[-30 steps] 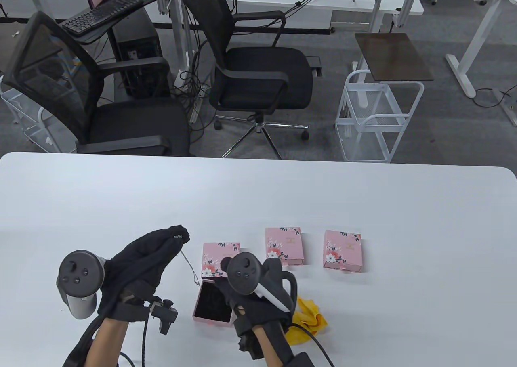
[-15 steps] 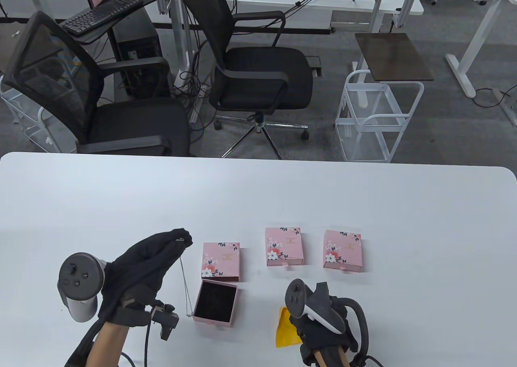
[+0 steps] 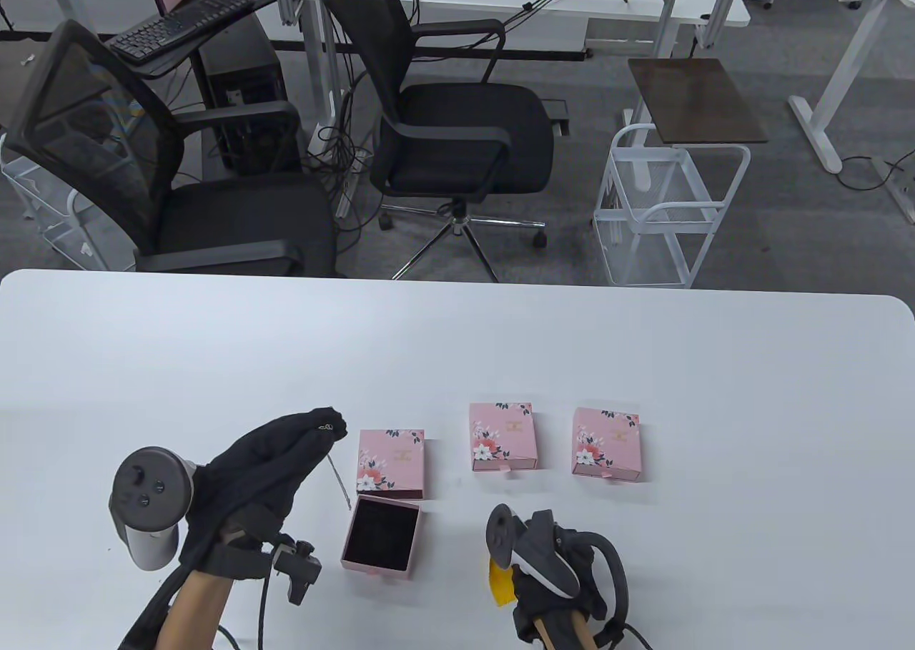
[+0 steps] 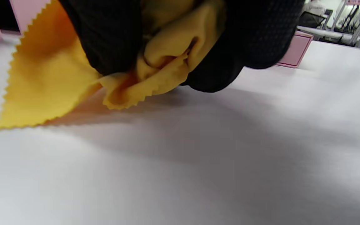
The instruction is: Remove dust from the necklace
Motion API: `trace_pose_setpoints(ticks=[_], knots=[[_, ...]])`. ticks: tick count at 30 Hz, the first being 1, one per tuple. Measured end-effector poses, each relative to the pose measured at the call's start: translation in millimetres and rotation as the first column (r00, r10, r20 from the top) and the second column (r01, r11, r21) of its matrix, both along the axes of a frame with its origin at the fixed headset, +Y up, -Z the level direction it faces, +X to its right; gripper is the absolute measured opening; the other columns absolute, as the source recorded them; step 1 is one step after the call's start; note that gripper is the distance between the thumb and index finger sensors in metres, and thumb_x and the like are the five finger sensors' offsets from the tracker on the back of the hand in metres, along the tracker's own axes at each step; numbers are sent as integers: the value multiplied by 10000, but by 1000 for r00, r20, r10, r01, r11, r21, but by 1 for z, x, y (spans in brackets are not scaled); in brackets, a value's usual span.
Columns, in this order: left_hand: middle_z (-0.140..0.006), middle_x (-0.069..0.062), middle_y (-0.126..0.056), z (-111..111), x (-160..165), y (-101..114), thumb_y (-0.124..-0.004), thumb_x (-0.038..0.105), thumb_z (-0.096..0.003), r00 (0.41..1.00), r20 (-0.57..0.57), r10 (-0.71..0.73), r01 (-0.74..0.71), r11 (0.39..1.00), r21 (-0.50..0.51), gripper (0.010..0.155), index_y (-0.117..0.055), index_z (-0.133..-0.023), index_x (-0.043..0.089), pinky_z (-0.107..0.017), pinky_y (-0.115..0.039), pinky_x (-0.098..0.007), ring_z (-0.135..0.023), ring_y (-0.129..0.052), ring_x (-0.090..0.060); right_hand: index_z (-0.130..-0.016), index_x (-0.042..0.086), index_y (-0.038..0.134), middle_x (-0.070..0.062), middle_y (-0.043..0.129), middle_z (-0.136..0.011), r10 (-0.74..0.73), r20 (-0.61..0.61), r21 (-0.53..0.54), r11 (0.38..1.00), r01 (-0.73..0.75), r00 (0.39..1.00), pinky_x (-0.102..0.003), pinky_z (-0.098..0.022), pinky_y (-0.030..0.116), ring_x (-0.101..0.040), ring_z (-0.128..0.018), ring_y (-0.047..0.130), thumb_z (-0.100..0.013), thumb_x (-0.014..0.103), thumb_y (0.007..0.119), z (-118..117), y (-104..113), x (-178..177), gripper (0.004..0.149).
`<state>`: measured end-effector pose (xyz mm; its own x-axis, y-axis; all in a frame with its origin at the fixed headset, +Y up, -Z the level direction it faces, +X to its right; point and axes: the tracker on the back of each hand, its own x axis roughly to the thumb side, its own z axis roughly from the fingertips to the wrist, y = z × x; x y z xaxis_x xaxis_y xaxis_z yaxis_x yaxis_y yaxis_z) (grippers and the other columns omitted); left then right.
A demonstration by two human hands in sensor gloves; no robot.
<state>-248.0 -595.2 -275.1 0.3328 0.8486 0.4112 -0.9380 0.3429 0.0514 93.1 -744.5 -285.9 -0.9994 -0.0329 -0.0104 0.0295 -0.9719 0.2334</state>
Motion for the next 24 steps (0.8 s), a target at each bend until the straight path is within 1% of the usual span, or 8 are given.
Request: trace_pose_setpoints(ticks=[3, 5, 7, 9, 13, 16, 19, 24], knots=[[-865, 2, -1011, -2, -1, -2, -858, 468, -556, 1000, -3, 8, -8, 1000, -10, 361, -930, -870, 307, -545, -835, -422, -769, -940, -248, -1034, 55, 702, -248, 822, -934, -194, -11, 81, 978, 194, 981, -494, -528, 790, -422, -696, 904, -587, 326, 827, 0, 21, -1, 537], [-867, -1, -1011, -3, -2, -2, -858, 469, -555, 1000, -2, 13, -13, 1000, -17, 362, -931, -869, 306, -547, -834, -425, -774, -938, -248, -1041, 55, 692, -252, 813, -943, -335, -58, 148, 928, 340, 940, -498, -532, 785, -429, -708, 897, -593, 325, 819, 1, 39, -6, 539], [-870, -2, -1010, -4, -1, -3, -857, 470, -555, 1000, 0, 17, -17, 1000, -24, 365, -930, -871, 304, -551, -832, -428, -779, -935, -250, -1047, 54, 683, -254, 803, -953, -485, -120, 207, 841, 500, 866, -501, -537, 780, -437, -718, 889, -596, 325, 811, 3, 58, -12, 541], [-879, -12, -1007, -5, 0, -5, -857, 471, -555, 1000, 4, 17, -17, 999, -36, 365, -931, -869, 302, -554, -832, -432, -783, -935, -258, -1055, 57, 670, -257, 787, -968, -631, -219, 259, 698, 668, 744, -507, -548, 772, -443, -736, 876, -602, 322, 801, 5, 77, -21, 541], [-916, -34, -990, -7, 5, -8, -857, 474, -554, 1000, 13, 12, -11, 999, -51, 367, -931, -871, 303, -574, -826, -451, -815, -925, -278, -1067, 58, 649, -260, 762, -989, -761, -378, 269, 455, 849, 527, -515, -563, 760, -452, -759, 857, -607, 314, 790, 10, 103, -41, 545], [-939, -52, -977, -8, 9, -10, -858, 476, -551, 1000, 6, -6, 6, 998, -55, 370, -934, -869, 304, -582, -825, -462, -834, -919, -294, -1071, 61, 640, -256, 750, -1001, -782, -458, 234, 352, 906, 422, -520, -574, 752, -453, -776, 845, -605, 313, 788, 12, 116, -58, 550], [-938, -73, -978, -9, 12, -13, -856, 482, -550, 1000, -8, -16, 15, 998, -66, 373, -935, -868, 305, -563, -849, -467, -830, -940, -302, -1072, 64, 637, -257, 746, -1005, -768, -498, 241, 324, 915, 403, -523, -576, 749, -457, -780, 841, -600, 313, 795, 13, 124, -75, 557], [-900, -84, -995, -11, 15, -17, -852, 490, -548, 1000, -6, 14, -15, 996, -89, 382, -928, -870, 298, -530, -883, -456, -796, -978, -296, -1069, 58, 641, -261, 749, -1002, -709, -517, 331, 352, 876, 480, -522, -571, 756, -456, -776, 846, -586, 317, 820, 15, 126, -98, 577]])
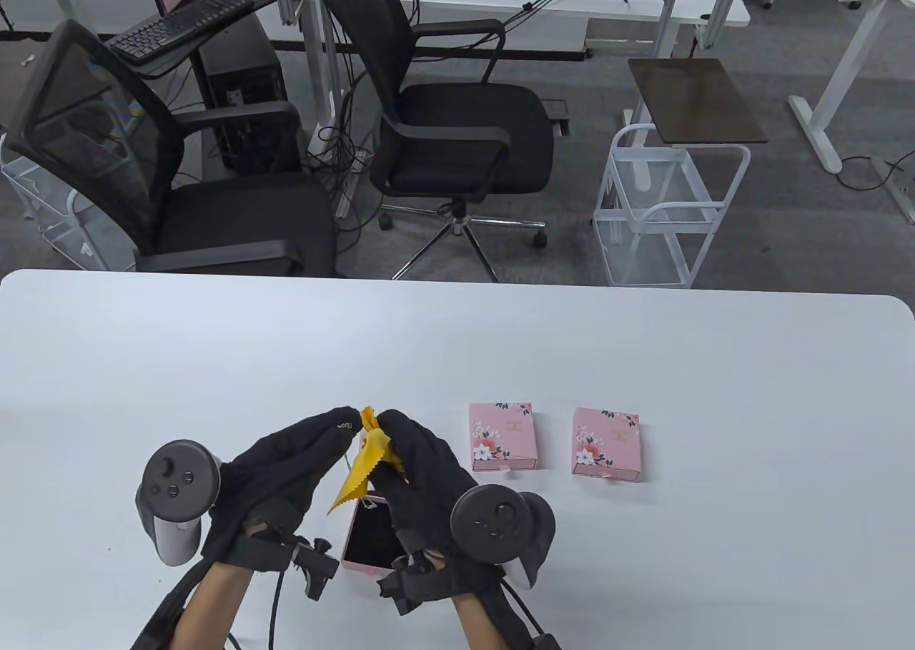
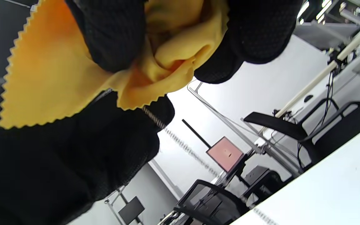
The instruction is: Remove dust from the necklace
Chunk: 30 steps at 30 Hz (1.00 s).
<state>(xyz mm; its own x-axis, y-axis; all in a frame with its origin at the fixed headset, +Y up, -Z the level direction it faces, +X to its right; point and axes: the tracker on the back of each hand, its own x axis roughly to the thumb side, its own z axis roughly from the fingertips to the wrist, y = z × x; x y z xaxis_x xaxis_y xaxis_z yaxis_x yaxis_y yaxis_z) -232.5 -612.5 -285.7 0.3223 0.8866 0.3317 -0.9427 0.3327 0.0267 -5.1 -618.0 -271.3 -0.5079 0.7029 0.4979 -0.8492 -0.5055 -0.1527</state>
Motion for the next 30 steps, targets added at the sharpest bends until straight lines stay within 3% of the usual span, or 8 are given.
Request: trace_pose_setpoints(ticks=[9, 13, 16, 21, 26, 30], knots=[[-944, -119, -920, 2, 3, 0, -861, 485, -544, 1000, 11, 13, -13, 1000, -18, 397, -920, -874, 273, -563, -863, -468, -833, -932, -333, -1084, -27, 584, -320, 717, -1012, 54, 115, 72, 995, -63, 992, -533, -570, 754, -481, -785, 836, -549, 373, 872, 10, -3, -27, 727], [-997, -136, -865, 5, 10, 0, -858, 485, -547, 998, 56, -2, 3, 1000, -24, 389, -918, -879, 291, -606, -824, -489, -889, -877, -353, -1050, -7, 643, -297, 775, -963, 31, 225, 102, 993, -55, 974, -517, -542, 774, -455, -732, 876, -550, 380, 871, 13, -4, -28, 672], [-1038, -130, -838, 8, 14, 2, -858, 485, -547, 999, 28, -46, 46, 999, 5, 391, -918, -879, 288, -641, -778, -520, -934, -834, -366, -1011, 9, 696, -258, 833, -906, 32, 249, 103, 993, -59, 968, -506, -522, 789, -425, -683, 906, -569, 366, 860, 13, -4, -26, 592], [-1120, -104, -742, 13, 12, 11, -859, 479, -545, 995, -7, -98, 99, 993, 69, 386, -919, -882, 299, -686, -710, -554, -1010, -738, -363, -957, 98, 756, -190, 875, -862, 29, 157, 69, 997, -40, 987, -509, -531, 786, -395, -655, 919, -614, 348, 805, 10, -2, -25, 427], [-1112, -91, -770, 12, 7, 13, -867, 473, -539, 996, 15, -91, 90, 993, 70, 382, -928, -875, 303, -688, -707, -552, -1009, -740, -358, -1006, 58, 710, -233, 838, -918, 48, 35, 22, 999, -49, 998, -534, -552, 769, -432, -702, 902, -641, 265, 744, 9, 5, -23, 421], [-1094, -71, -805, 14, 5, 16, -870, 468, -536, 995, 8, -95, 94, 992, 88, 383, -932, -871, 293, -684, -716, -542, -996, -764, -342, -983, 73, 753, -217, 887, -869, 47, 23, -4, 999, -47, 999, -515, -528, 790, -402, -655, 937, -625, 265, 780, 8, 7, -20, 407]])
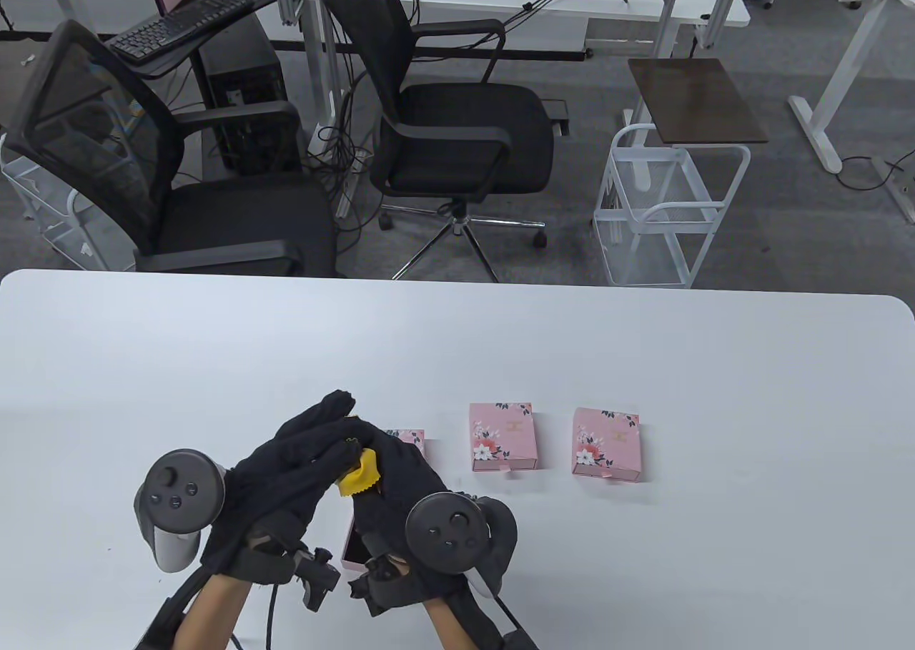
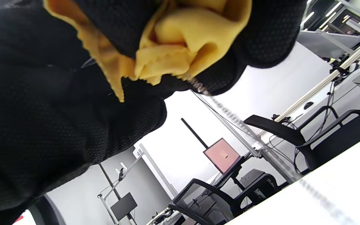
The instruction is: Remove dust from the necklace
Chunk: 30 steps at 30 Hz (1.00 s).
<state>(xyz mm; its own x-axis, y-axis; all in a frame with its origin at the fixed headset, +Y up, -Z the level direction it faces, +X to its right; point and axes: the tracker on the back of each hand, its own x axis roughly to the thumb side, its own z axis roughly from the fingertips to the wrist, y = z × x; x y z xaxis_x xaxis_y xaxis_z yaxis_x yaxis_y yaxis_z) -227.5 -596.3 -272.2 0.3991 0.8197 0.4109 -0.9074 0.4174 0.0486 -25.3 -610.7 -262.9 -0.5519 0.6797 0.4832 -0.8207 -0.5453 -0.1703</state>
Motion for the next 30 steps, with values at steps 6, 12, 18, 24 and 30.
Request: trace_pose_setpoints(ticks=[6, 12, 18, 24, 30], knots=[[-1052, -44, -864, 2, -1, 3, -875, 462, -533, 1000, -17, -15, 16, 999, 29, 382, -939, -865, 284, -670, -740, -525, -964, -813, -318, -913, 87, 814, -170, 955, -746, 37, 17, 5, 999, -37, 999, -480, -471, 818, -348, -541, 973, -623, 371, 777, -1, -1, 0, 408], [-1017, -35, -905, 3, -1, 3, -876, 459, -531, 999, -41, -34, 36, 998, 47, 375, -944, -858, 288, -657, -757, -516, -937, -849, -301, -983, 64, 755, -217, 893, -861, 51, -44, -36, 998, -52, 998, -509, -516, 790, -402, -648, 939, -627, 276, 775, -2, -1, -3, 415], [-1007, -29, -915, 4, 2, 2, -875, 461, -531, 998, -42, -42, 44, 997, 58, 374, -944, -856, 291, -652, -764, -509, -927, -860, -296, -917, 79, 807, -172, 951, -744, 48, -27, -47, 998, -49, 998, -485, -474, 812, -354, -545, 965, -630, 355, 765, -1, -7, -1, 400], [-989, -29, -931, 4, 7, -3, -876, 459, -530, 998, -29, -57, 59, 997, 46, 372, -946, -854, 290, -643, -775, -499, -910, -876, -285, -964, 85, 773, -191, 911, -830, 61, -20, -80, 995, -63, 998, -503, -514, 795, -380, -624, 946, -620, 290, 786, 0, -20, 2, 401], [-933, -23, -979, 3, 11, -8, -873, 465, -530, 998, -50, -48, 50, 998, 29, 370, -945, -852, 296, -612, -807, -470, -854, -929, -259, -944, 88, 780, -174, 929, -794, 93, 16, -78, 993, -92, 996, -497, -504, 801, -365, -593, 957, -630, 328, 755, -5, -35, 7, 396]])
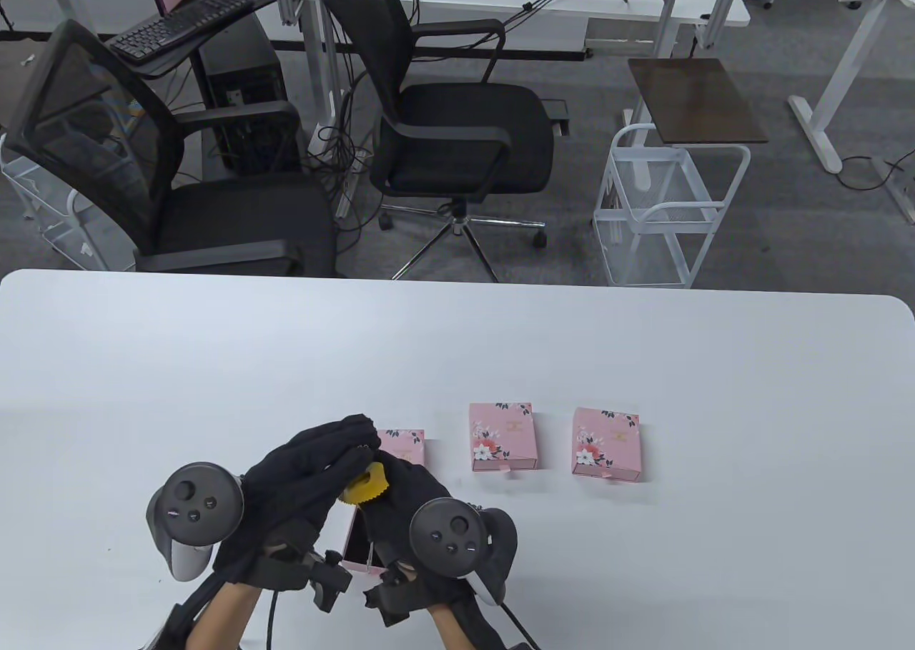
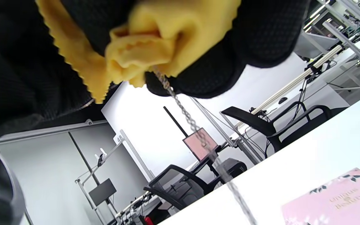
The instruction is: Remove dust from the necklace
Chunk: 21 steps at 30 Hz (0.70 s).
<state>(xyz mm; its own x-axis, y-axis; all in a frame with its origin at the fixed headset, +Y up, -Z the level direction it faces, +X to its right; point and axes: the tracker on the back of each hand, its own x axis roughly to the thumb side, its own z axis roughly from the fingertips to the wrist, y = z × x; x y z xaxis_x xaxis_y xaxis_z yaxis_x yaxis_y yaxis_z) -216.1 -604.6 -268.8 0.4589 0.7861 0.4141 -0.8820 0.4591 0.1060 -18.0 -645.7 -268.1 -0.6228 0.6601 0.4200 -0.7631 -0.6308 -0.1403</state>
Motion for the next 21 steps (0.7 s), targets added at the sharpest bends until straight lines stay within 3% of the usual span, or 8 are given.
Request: trace_pose_setpoints(ticks=[4, 10, 16, 21], knots=[[-915, -18, -993, 1, 2, 2, -869, 470, -533, 1000, -11, 10, -10, 1000, -6, 372, -943, -854, 297, -600, -817, -460, -834, -943, -250, -986, 73, 740, -205, 883, -875, -12, -12, -22, 1000, 11, 1000, -511, -530, 785, -402, -671, 933, -627, 281, 758, -3, -11, 2, 416], [-879, -10, -1015, -2, 4, 4, -872, 467, -532, 1000, -20, 20, -20, 1000, -5, 369, -948, -849, 293, -576, -832, -448, -797, -967, -237, -906, 82, 806, -150, 956, -733, -54, 42, -12, 998, 54, 998, -479, -476, 814, -344, -542, 973, -629, 377, 744, -3, -25, 3, 409], [-858, -6, -1026, -2, -1, 12, -869, 472, -534, 1000, -1, 13, -13, 1000, 26, 369, -945, -850, 297, -559, -841, -438, -769, -980, -227, -984, 69, 736, -201, 884, -867, -25, -6, -42, 999, 24, 1000, -507, -532, 783, -399, -668, 930, -633, 290, 752, -5, -30, 2, 416], [-846, -6, -1033, -1, 2, 15, -871, 471, -534, 1000, 5, 9, -9, 999, 41, 370, -945, -851, 294, -549, -843, -437, -755, -984, -226, -916, 84, 797, -139, 954, -724, -37, 30, -59, 997, 39, 999, -476, -477, 813, -337, -537, 968, -633, 374, 748, -7, -38, 5, 407]])
